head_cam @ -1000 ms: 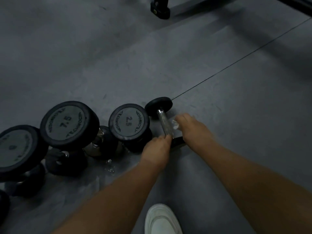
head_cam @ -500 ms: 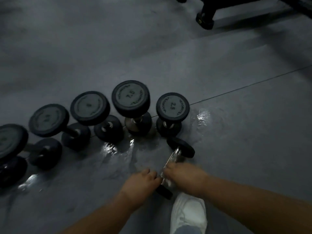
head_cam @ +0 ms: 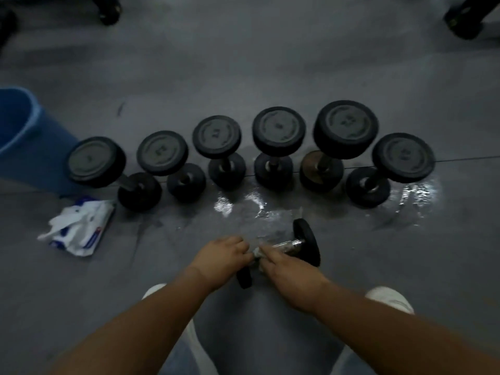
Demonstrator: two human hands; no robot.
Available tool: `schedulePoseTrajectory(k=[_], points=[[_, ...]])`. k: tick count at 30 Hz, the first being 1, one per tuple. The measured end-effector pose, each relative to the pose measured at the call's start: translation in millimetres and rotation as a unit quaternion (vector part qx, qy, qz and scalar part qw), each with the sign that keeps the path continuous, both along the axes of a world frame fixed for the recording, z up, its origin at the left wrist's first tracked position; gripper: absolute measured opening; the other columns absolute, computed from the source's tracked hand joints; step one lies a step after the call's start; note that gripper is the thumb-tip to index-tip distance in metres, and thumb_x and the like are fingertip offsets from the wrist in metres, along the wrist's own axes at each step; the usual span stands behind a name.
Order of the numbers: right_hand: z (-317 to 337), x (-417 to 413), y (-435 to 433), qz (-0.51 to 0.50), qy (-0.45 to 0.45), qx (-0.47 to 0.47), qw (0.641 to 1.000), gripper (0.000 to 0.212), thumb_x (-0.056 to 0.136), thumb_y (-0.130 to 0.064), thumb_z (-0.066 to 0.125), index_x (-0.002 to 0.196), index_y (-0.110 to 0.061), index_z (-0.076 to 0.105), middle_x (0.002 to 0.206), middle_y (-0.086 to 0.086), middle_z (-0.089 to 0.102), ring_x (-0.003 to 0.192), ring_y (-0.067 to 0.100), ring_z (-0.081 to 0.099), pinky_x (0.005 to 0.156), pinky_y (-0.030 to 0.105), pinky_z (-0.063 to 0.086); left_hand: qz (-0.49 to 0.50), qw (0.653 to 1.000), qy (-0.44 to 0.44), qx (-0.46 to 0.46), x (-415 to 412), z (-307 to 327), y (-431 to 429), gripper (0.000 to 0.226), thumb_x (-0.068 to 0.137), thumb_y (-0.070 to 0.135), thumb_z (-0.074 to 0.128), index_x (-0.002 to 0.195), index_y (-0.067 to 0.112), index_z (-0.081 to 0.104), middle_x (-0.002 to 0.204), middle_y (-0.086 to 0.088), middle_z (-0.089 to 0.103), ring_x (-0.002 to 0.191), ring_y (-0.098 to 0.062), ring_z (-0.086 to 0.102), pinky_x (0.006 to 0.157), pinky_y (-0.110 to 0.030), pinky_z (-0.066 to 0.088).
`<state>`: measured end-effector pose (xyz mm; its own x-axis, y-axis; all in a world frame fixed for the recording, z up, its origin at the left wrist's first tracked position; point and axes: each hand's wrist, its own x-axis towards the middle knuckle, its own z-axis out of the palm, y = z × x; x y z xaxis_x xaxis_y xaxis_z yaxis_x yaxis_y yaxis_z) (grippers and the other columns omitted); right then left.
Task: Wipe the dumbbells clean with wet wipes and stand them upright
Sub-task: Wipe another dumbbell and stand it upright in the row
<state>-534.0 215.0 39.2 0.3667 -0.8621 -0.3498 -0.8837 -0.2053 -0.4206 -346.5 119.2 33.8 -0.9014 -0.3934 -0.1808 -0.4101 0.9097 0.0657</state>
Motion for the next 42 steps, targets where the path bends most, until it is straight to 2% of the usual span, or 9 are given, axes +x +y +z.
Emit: schedulePoseTrajectory(k=[4,6,8,11,13,16,21,30,42], points=[[-23.9,33.8,16.7,-0.099,-0.013,0.013,0.995,0.061,0.094,-0.007,0.038,0.152,-0.014,0.021,0.161,0.005,-0.006,0.143,0.027,0.025,0.115,0.033,0.026,0.018,0.999,0.029,0.008,8.6,-2.6,-7.4,0.012,0.076,0.027,0.071,0.086,0.028,0.064,0.086,0.004,0.059,0.076,-0.018,0.062,0.055,-0.027,0.047],[-28.2,40.0,24.0,-0.141,-0.028,0.004,0.99,0.063,0.091,-0.004,0.039,0.151,-0.011,0.024,0.162,0.007,-0.005,0.146,0.025,0.02,0.116,0.031,0.024,0.065,0.997,0.015,0.048,10.8,-2.6,-6.0,0.021,0.082,0.02,0.067,0.102,0.024,0.063,0.118,-0.003,0.06,0.104,-0.023,0.063,0.07,-0.032,0.053],[-32.1,40.8,28.3,-0.194,-0.053,0.009,0.979,0.062,0.088,-0.002,0.041,0.149,-0.012,0.031,0.162,0.006,-0.002,0.143,0.023,0.026,0.113,0.031,0.03,0.121,0.984,-0.053,0.119,17.9,-6.9,-0.8,0.063,0.085,0.022,0.067,0.142,0.023,0.041,0.161,-0.009,0.019,0.145,-0.024,0.029,0.104,-0.039,0.044],[-30.0,38.8,29.8,-0.305,-0.135,0.007,0.943,0.043,0.093,-0.003,0.046,0.135,-0.014,0.049,0.149,0.001,0.033,0.126,0.018,0.047,0.102,0.011,0.031,0.211,0.952,-0.09,0.201,20.1,-5.0,13.4,0.131,0.068,0.047,0.083,0.156,0.026,-0.011,0.162,-0.005,-0.024,0.151,-0.021,-0.002,0.119,-0.036,0.018],[-32.2,35.7,30.1,-0.364,-0.173,0.033,0.914,0.034,0.091,-0.001,0.048,0.117,-0.02,0.06,0.122,-0.008,0.05,0.111,0.014,0.056,0.087,0.0,0.032,0.27,0.937,-0.058,0.214,15.3,-11.3,22.0,0.138,0.064,0.05,0.086,0.155,0.026,-0.015,0.162,0.0,-0.025,0.15,-0.026,0.012,0.117,-0.039,0.024],[-40.7,35.6,32.2,-0.384,-0.166,0.034,0.908,0.027,0.086,-0.004,0.056,0.096,-0.028,0.064,0.101,-0.005,0.066,0.092,0.012,0.063,0.08,0.021,0.049,0.31,0.929,-0.005,0.202,13.1,-24.0,28.4,0.132,0.064,0.046,0.087,0.156,0.024,-0.005,0.162,0.008,-0.018,0.141,-0.029,0.033,0.111,-0.041,0.037],[-30.6,53.6,-0.7,-0.387,-0.128,-0.049,0.912,0.019,0.079,-0.018,0.067,0.079,-0.032,0.054,0.073,-0.013,0.057,0.077,0.012,0.057,0.065,0.028,0.041,0.298,0.934,0.045,0.194,18.1,-42.0,27.9,0.121,0.065,0.044,0.083,0.156,0.019,0.006,0.162,0.004,-0.007,0.138,-0.027,0.037,0.109,-0.039,0.039],[-53.1,62.7,2.3,-0.219,0.061,-0.142,0.964,0.052,0.076,-0.02,0.041,0.124,-0.026,0.06,0.136,-0.011,0.055,0.128,0.02,0.048,0.103,0.047,0.028,0.317,0.914,0.031,0.253,13.7,-39.5,-0.3,0.12,0.061,0.045,0.08,0.154,0.026,0.007,0.163,0.004,0.004,0.141,-0.027,0.035,0.112,-0.041,0.036],[-50.3,69.1,-20.1,-0.222,0.1,-0.077,0.967,0.067,0.077,-0.02,0.053,0.144,-0.022,0.043,0.146,-0.007,0.046,0.14,0.025,0.035,0.108,0.052,0.016,0.322,0.907,0.005,0.27,11.1,-36.1,-7.8,0.122,0.058,0.043,0.084,0.153,0.03,0.008,0.162,0.009,0.006,0.134,-0.029,0.045,0.105,-0.042,0.043]])
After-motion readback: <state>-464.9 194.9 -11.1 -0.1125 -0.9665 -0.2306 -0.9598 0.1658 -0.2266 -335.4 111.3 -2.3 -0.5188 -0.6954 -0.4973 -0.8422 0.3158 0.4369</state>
